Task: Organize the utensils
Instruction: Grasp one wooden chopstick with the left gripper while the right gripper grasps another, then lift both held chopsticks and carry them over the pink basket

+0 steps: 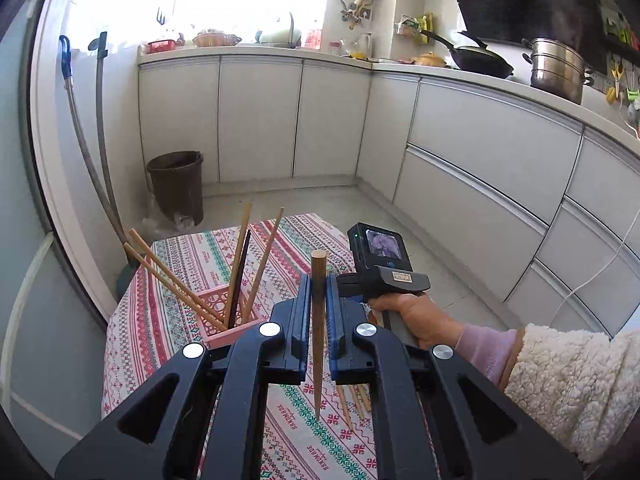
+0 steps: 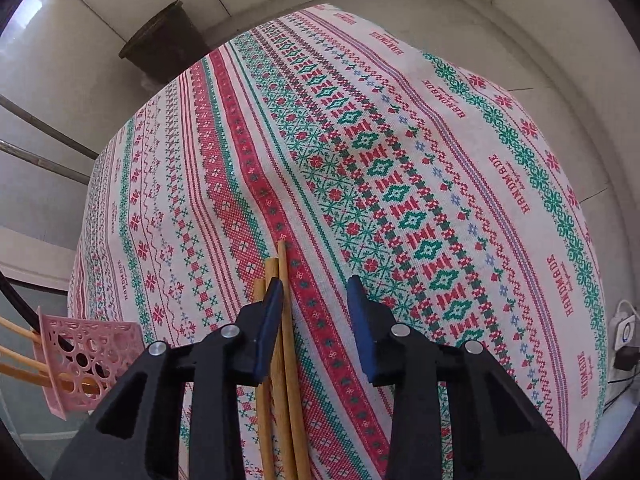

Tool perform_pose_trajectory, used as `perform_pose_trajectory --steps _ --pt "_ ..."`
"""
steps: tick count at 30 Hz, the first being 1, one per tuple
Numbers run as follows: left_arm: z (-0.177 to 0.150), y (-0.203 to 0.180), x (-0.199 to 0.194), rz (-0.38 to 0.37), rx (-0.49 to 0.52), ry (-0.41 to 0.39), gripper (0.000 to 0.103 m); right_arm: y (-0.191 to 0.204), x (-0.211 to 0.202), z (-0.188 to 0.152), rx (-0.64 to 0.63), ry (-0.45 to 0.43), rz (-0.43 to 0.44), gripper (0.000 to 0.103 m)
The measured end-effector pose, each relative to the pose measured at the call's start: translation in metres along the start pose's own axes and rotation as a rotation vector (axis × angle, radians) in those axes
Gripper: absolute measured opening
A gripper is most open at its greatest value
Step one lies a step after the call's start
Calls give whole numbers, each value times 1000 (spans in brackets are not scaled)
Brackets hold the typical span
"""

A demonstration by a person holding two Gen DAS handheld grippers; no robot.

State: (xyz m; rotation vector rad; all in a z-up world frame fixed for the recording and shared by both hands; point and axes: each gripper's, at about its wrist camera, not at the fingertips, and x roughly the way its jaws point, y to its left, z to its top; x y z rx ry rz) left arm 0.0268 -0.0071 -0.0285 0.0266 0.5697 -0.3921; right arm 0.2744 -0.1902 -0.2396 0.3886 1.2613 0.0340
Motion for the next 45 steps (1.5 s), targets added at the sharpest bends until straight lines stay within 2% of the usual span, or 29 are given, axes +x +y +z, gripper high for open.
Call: perform_pose_trajectory --steps 5,6,7,9,10,13,15,30,39,45 --pt "1 -1 -1 11 -13 5 7 29 8 -7 -173 -76 -159 33" --pt "1 -1 -2 12 -16 4 7 32 9 -9 -188 -94 -167 32" --pt "1 0 -2 15 -20 3 7 32 9 -10 -192 -105 -155 28" --pt "3 4 -2 20 -35 1 7 25 7 -8 -163 -96 -74 7" --pt "3 6 -2 21 -46 2 7 20 5 -8 -138 -94 -38 5" --pt "4 12 -4 31 -68 -2 7 0 -11 -13 -100 -136 70 5" --pt "6 15 -7 27 -82 -11 7 -8 -33 -17 -96 -173 111 5" --pt "16 25 -41 53 -146 -74 7 -41 -217 -74 -137 -421 300 5" --pt "53 43 -65 90 -219 -158 7 -34 -299 -59 -97 -575 443 5" --pt "85 55 -76 173 -232 -247 7 -22 -337 -48 -102 -657 521 5"
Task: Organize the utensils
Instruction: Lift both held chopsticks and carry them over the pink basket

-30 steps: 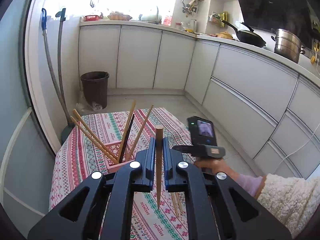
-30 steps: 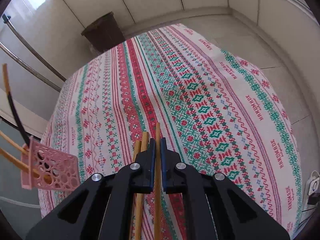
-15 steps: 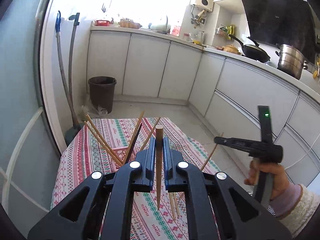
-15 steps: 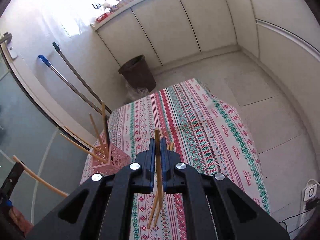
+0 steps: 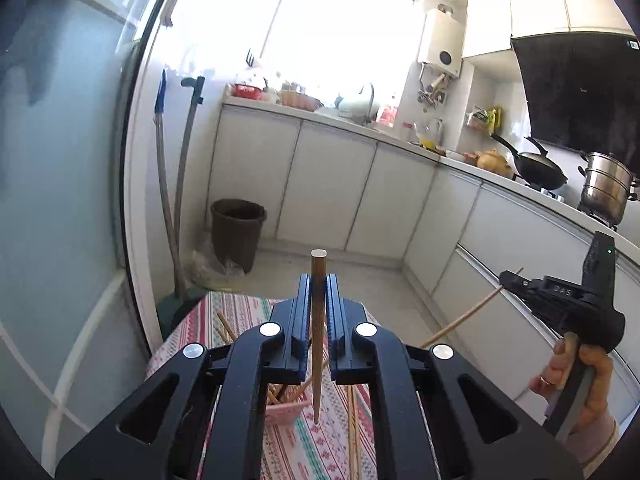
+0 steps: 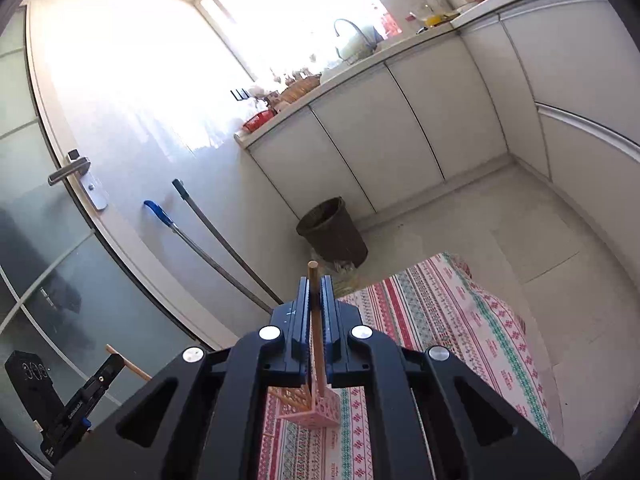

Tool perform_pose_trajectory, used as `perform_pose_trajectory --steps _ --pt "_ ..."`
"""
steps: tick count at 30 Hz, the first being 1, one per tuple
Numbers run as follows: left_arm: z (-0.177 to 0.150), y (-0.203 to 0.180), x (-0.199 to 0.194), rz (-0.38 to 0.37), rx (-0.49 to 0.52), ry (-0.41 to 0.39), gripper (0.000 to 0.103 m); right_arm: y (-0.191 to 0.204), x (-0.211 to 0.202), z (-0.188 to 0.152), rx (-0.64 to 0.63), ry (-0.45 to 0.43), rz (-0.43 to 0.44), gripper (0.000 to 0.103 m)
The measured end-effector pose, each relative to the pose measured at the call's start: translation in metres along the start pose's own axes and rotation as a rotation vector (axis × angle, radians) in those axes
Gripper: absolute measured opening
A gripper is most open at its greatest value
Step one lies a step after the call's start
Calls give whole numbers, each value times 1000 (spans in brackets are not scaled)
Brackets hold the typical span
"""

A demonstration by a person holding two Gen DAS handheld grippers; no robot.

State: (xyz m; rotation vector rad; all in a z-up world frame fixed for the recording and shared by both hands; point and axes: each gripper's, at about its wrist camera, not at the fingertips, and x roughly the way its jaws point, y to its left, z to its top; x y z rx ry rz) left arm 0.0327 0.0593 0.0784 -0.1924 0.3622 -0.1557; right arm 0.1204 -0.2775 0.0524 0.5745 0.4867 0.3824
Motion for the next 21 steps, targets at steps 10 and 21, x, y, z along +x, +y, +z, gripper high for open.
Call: perform_pose_trajectory --steps 10,21 --pt "4 13 44 101 -13 -4 7 21 3 12 -34 -12 70 5" --pt "-27 46 76 132 -97 105 18 22 14 6 -33 21 73 5"
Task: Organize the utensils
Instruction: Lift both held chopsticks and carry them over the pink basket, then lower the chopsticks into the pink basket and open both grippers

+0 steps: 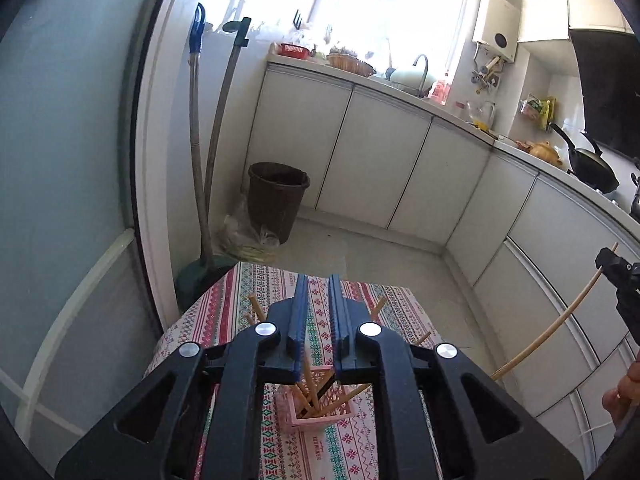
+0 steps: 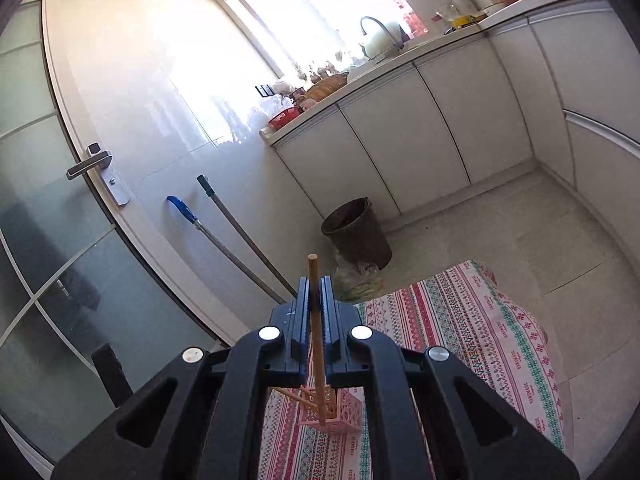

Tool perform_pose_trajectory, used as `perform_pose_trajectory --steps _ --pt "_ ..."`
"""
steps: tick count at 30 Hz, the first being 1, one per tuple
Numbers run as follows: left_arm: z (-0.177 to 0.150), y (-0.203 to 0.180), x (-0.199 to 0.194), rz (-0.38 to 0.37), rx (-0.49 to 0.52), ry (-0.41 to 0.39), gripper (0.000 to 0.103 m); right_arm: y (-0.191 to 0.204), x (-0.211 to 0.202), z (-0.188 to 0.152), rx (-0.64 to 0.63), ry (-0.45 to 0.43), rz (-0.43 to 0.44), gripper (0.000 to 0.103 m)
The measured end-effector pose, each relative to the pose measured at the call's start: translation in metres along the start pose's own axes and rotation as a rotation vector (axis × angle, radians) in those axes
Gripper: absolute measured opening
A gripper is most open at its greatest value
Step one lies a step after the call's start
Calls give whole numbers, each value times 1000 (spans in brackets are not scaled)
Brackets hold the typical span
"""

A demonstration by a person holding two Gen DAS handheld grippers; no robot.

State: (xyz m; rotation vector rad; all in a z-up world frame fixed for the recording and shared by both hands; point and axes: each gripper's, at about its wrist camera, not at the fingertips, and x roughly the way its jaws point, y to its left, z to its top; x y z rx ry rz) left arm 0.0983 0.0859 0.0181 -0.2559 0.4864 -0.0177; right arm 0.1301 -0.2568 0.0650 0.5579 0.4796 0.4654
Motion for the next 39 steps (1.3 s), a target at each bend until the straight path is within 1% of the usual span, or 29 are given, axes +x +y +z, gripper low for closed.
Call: perform_pose_trajectory --steps 1,7,10,12,15,18,23,27,30,33,34,35,39 --pt "2 2 -5 -1 -10 -14 20 1 0 0 -2 1 2 5" --pt "8 5 -31 14 -16 -75 20 12 3 -2 -12 5 14 5" --pt "10 5 -42 16 -17 -93 20 18 9 -4 -18 5 14 5" --pt "12 6 -46 13 -22 -96 24 23 15 -6 -21 8 16 5" --pt "14 13 -51 18 -46 -102 24 30 25 -10 -24 7 16 5" --pt "17 21 -52 40 -61 -106 24 39 38 -12 -41 -7 0 5" --pt "20 27 -52 66 -58 -117 24 50 65 -21 -68 -10 -24 5" --pt "20 30 -46 64 -68 -103 24 51 93 -33 -73 15 -45 5" --pt "18 31 -38 75 -63 -84 24 46 116 -43 -70 39 -54 6" --pt "15 31 -33 77 -55 -65 24 38 139 -57 -47 79 -51 12" --pt "14 30 -31 74 -52 -60 24 37 142 -59 -40 81 -56 29" --pt "13 30 -31 71 -50 -57 24 35 143 -61 -39 80 -64 42" --pt "9 20 -26 70 -20 -43 24 43 139 -65 -112 78 -108 43"
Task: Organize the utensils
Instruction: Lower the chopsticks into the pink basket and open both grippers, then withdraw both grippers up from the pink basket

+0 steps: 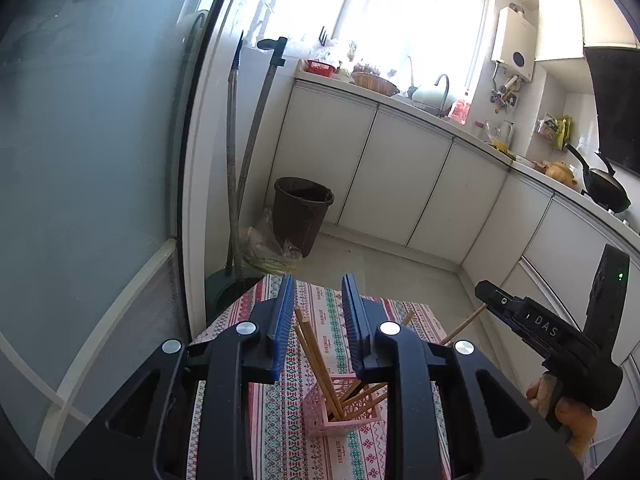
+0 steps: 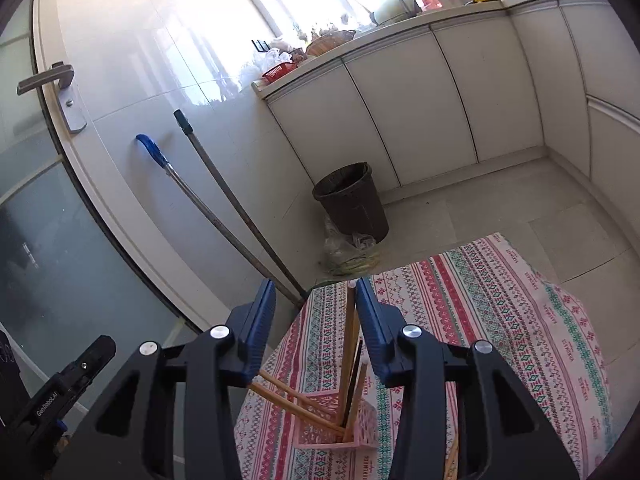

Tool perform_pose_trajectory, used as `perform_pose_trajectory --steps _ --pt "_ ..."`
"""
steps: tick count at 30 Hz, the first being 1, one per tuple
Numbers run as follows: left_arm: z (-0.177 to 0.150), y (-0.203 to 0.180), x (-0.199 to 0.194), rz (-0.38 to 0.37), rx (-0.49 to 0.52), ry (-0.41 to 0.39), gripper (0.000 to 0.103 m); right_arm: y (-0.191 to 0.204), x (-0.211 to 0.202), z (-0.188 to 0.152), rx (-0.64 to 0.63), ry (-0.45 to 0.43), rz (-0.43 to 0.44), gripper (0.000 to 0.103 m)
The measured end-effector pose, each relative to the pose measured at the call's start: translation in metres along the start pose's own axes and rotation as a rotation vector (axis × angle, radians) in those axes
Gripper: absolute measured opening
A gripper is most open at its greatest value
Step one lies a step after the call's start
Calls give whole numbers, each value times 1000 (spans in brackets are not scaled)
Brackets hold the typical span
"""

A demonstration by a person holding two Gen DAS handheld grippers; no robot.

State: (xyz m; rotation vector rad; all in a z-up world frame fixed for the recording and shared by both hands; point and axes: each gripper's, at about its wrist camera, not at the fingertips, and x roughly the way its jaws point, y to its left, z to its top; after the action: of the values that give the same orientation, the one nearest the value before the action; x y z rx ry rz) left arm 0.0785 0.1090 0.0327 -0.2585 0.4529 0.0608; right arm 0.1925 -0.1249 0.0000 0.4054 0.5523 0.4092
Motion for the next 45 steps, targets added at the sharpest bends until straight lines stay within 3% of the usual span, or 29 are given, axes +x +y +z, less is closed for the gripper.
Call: perform_pose_trajectory --steps 4,8,10,14,15,21,29,37,45 --pt "-10 -14 4 5 46 22 27 10 -10 -8 -100 -10 -65 47" --pt "-20 -27 8 2 85 38 36 9 -18 -19 -144 -11 -106 64" --pt "-25 -28 10 7 97 48 44 2 -23 -22 -141 -9 -126 66" --pt "-33 -28 11 14 110 65 49 -11 -35 -24 -122 -17 -154 70" --pt "-35 -28 11 15 105 66 54 -13 -38 -23 -121 -21 -160 70" --pt "-45 -39 11 25 141 71 61 -13 -51 -28 -158 -37 -190 78" --pt "-69 -54 4 60 195 53 74 -16 -67 -56 -241 -66 -303 93" --pt "-89 -59 0 57 220 75 84 -34 -77 -77 -247 -41 -387 96" --pt "-102 -63 1 62 241 99 85 -43 -89 -96 -253 -17 -407 96"
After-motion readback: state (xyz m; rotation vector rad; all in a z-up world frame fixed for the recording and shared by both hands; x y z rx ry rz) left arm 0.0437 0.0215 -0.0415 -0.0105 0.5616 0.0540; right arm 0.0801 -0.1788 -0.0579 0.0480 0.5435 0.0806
